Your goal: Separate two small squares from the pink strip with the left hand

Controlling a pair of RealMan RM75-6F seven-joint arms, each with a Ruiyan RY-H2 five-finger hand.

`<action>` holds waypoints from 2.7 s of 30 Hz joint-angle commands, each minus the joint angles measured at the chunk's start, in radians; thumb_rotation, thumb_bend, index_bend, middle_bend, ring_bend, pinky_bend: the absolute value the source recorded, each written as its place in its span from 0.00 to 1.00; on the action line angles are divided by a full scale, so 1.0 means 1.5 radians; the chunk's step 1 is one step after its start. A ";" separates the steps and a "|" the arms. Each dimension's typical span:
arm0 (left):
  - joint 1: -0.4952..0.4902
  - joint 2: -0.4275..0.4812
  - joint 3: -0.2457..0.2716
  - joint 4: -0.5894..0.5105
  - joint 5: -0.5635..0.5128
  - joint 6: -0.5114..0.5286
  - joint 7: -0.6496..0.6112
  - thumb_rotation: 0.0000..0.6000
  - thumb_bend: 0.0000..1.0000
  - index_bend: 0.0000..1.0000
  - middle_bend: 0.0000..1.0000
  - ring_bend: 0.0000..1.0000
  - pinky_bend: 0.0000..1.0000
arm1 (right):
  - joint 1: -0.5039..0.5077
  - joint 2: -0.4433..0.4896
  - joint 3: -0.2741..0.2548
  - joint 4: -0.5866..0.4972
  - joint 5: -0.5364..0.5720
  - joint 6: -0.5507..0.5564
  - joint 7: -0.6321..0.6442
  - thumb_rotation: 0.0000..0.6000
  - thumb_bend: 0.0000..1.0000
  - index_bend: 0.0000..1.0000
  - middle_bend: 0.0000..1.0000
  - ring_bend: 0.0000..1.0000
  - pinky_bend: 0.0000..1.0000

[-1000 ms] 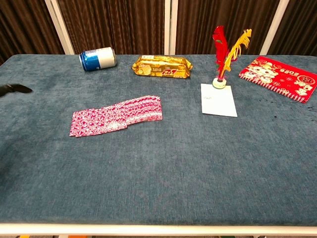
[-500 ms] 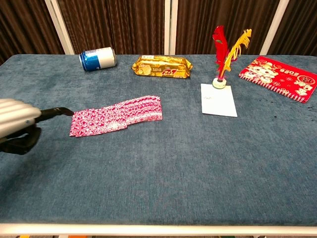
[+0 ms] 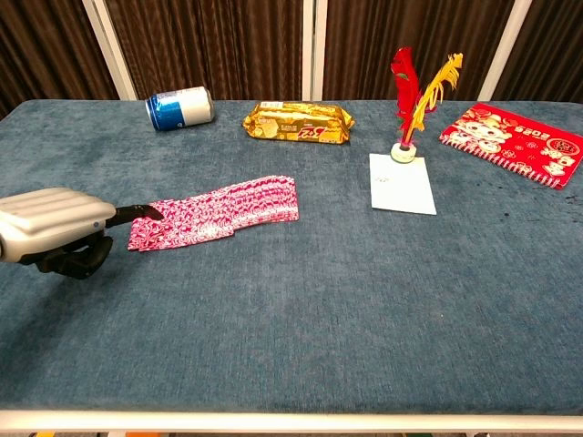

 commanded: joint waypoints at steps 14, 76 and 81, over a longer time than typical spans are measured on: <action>-0.049 -0.015 0.006 0.037 -0.105 -0.059 0.044 1.00 0.81 0.07 0.93 0.91 0.91 | -0.003 0.001 0.000 0.012 0.005 -0.002 0.011 1.00 0.27 0.00 0.00 0.00 0.00; -0.058 0.057 0.038 -0.031 -0.082 0.033 -0.007 1.00 0.82 0.07 0.93 0.91 0.90 | 0.009 -0.012 -0.004 0.002 0.001 -0.006 -0.015 1.00 0.27 0.00 0.00 0.00 0.00; -0.060 0.030 0.049 -0.023 -0.047 0.032 -0.007 1.00 0.82 0.07 0.93 0.91 0.90 | 0.007 -0.013 -0.005 0.006 0.003 -0.008 -0.012 1.00 0.27 0.00 0.00 0.00 0.00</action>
